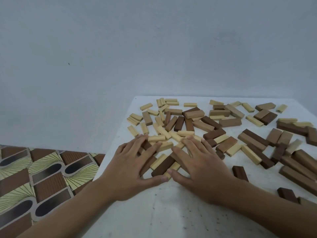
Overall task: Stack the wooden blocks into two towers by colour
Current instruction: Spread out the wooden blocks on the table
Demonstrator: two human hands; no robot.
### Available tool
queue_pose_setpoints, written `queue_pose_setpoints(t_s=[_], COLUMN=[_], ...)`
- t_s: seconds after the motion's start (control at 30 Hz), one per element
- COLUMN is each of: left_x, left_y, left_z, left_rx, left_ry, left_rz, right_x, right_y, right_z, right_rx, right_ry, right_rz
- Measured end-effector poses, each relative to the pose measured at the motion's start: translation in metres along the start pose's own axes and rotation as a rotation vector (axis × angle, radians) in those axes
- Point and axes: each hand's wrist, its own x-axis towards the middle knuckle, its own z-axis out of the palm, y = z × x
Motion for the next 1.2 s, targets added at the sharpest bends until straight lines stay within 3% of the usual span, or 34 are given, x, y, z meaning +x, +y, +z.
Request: queue_pose_setpoints(t_s=[0.33,0.73,1.2], left_x=[0.032,0.062,0.106], left_y=[-0.019,-0.044,-0.042], left_z=[-0.003,0.01,0.008], left_rx=[-0.046,-0.144,-0.223], left_ry=[0.016,0.006,0.032], left_rz=[-0.052,-0.278,-0.279], right_x=[0.02,0.047,0.065], right_y=[0.002,0.01,0.01], right_z=[-0.007,0.003,0.002], right_rx=[0.005,-0.025,-0.061], right_ry=[0.037,-0.04,-0.031], right_rz=[0.023,0.011,0.049])
